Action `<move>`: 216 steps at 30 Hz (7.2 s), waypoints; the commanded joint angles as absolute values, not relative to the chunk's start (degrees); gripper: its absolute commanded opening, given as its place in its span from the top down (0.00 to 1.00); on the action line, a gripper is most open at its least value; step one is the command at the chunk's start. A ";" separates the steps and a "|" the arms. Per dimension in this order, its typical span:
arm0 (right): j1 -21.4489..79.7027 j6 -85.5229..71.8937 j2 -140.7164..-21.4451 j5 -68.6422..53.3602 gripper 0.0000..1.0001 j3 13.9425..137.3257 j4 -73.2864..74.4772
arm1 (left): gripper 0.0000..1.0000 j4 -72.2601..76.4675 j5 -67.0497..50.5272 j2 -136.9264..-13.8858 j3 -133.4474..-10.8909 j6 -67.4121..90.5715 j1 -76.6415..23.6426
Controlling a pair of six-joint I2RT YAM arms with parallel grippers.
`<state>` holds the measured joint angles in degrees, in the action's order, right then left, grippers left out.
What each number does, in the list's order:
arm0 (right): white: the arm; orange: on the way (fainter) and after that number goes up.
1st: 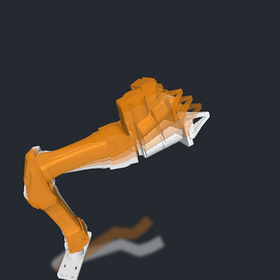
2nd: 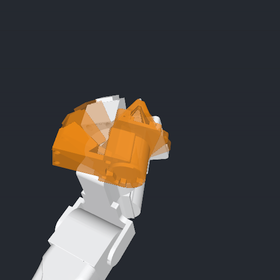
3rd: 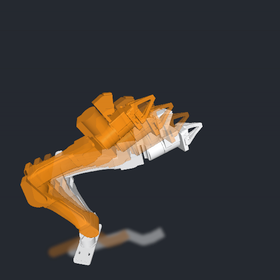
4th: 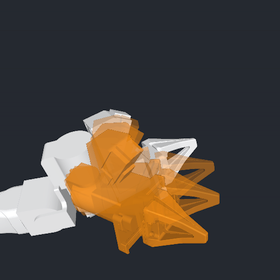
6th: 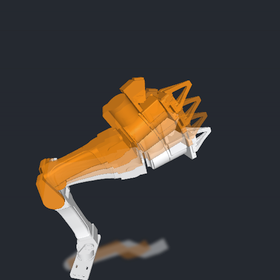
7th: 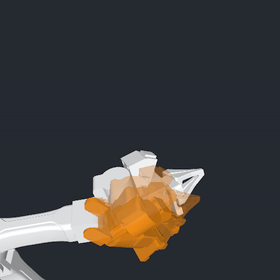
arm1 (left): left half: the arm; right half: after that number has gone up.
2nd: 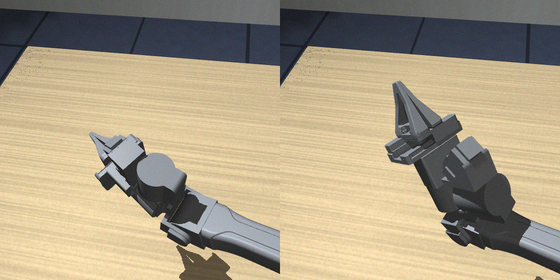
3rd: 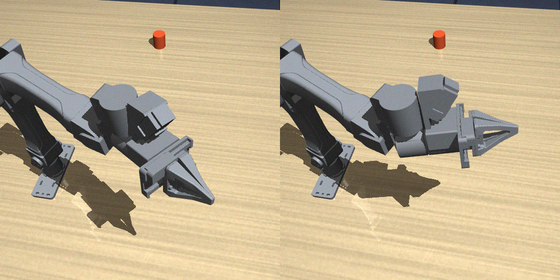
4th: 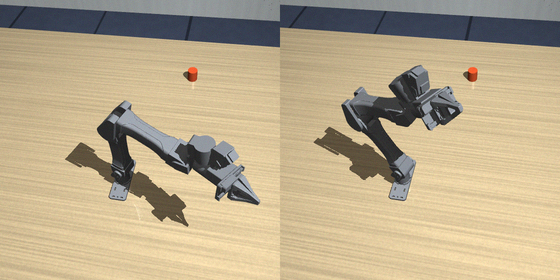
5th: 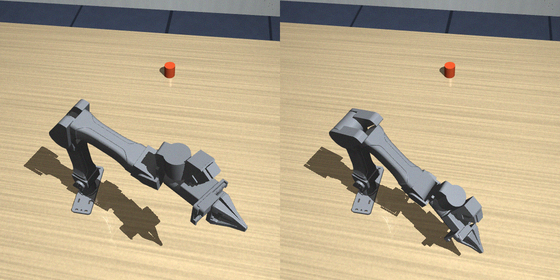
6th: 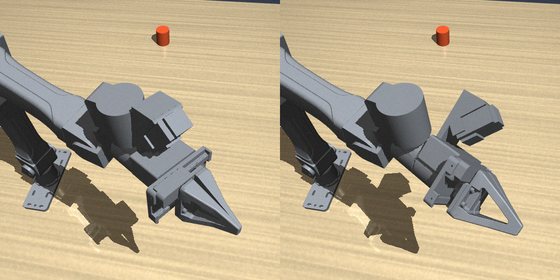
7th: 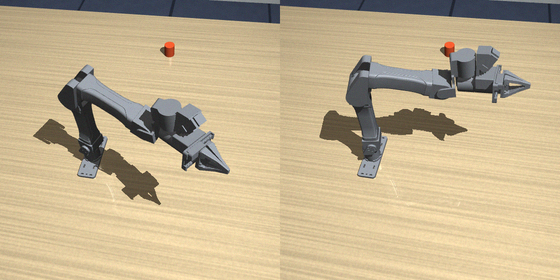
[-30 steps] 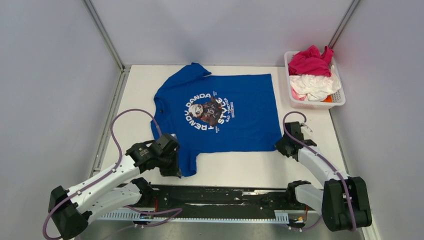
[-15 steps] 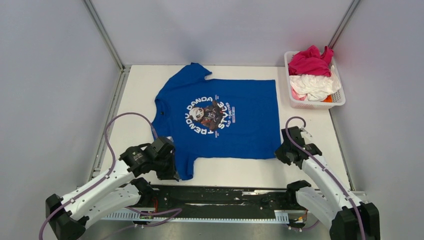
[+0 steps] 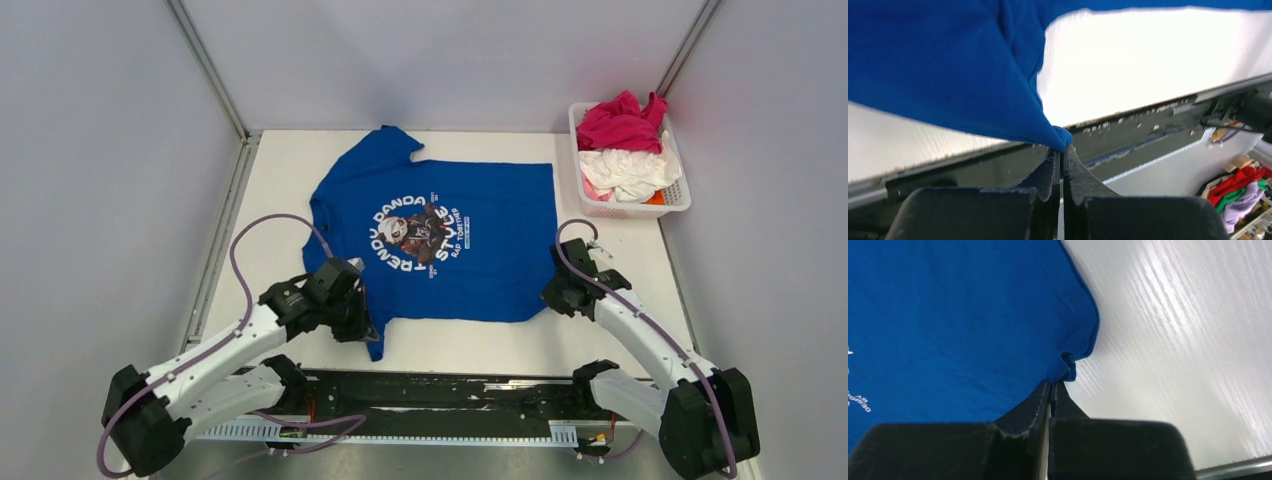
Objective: Fold and stack the t-shirts
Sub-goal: Fold the flattened tshirt in 1/3 of the way, then grab the side of the flattened tshirt furthest away from the robot with both arms
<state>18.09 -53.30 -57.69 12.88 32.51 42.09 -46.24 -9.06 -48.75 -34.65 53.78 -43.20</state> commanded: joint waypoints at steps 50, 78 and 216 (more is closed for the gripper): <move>5.71 -39.27 -80.59 9.51 1.00 56.53 18.82 | 0.98 -16.95 -19.33 -90.57 -73.03 20.15 -6.82; 8.28 -30.88 -95.42 -6.67 0.00 62.62 19.28 | 0.00 -20.13 -17.44 -98.35 -72.92 28.30 -7.50; 9.21 -35.51 -72.21 3.77 0.00 42.96 20.04 | 0.36 -43.77 13.36 -155.22 -147.92 15.71 -18.72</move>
<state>9.54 -36.51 -71.81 2.96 42.35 21.98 -43.09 11.90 -153.58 -144.75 16.21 -19.03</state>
